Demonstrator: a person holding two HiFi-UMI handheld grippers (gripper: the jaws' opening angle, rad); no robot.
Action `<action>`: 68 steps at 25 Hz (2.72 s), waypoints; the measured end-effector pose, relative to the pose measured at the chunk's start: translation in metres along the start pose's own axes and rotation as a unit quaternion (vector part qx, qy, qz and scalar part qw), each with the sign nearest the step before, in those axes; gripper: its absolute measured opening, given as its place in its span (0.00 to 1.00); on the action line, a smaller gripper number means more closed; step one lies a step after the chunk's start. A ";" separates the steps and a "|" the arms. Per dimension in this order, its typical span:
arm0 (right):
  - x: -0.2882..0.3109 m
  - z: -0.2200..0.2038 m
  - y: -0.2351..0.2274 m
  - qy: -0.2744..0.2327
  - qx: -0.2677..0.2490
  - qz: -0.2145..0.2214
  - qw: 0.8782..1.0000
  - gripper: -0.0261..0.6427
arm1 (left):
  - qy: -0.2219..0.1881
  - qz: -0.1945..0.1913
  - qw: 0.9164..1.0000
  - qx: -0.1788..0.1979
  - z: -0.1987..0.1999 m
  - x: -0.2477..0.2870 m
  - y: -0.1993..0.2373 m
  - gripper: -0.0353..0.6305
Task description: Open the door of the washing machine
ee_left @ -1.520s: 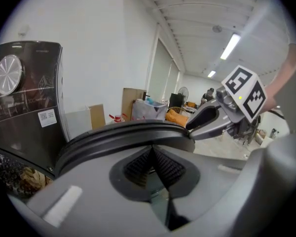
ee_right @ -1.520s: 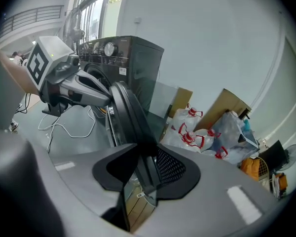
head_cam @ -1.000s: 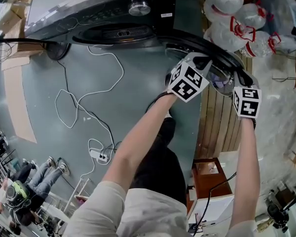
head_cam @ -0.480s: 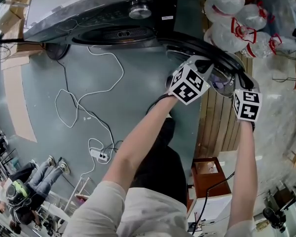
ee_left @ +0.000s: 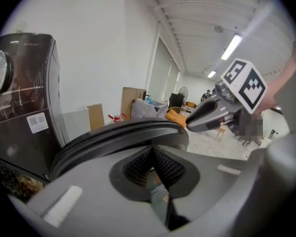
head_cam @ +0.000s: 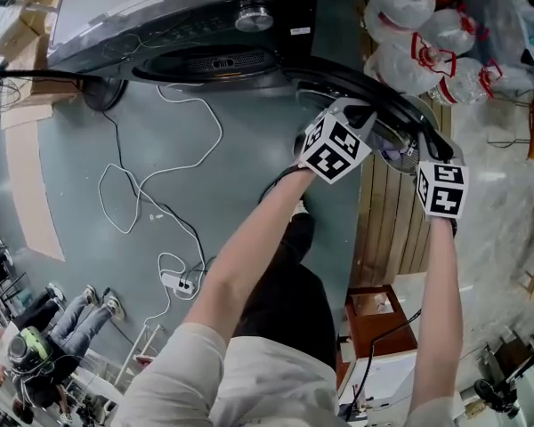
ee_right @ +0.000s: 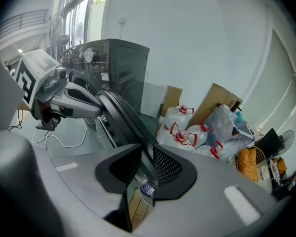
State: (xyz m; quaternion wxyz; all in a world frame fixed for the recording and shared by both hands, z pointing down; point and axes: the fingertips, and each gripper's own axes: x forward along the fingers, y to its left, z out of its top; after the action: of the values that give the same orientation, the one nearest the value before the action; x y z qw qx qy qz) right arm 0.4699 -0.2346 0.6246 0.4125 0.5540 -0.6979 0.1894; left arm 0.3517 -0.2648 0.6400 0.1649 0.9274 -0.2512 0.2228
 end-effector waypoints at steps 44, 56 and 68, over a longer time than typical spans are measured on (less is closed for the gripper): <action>-0.343 0.058 0.332 -0.211 0.116 0.146 0.960 0.14 | -0.044 0.249 0.957 -0.144 -0.055 -0.499 -0.114 0.14; -0.346 0.054 0.367 -0.205 0.165 0.164 0.951 0.14 | -0.053 0.252 0.955 -0.151 -0.061 -0.531 -0.091 0.14; -0.357 0.043 0.379 -0.204 0.151 0.162 0.954 0.04 | -0.086 0.260 0.947 -0.166 -0.057 -0.554 -0.097 0.14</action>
State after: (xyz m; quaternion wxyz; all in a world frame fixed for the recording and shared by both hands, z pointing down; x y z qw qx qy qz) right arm 0.1182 0.0739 0.3916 0.1368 0.5157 -0.8110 0.2400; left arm -0.0435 0.0557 0.3944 0.2303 0.8050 -0.5305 0.1326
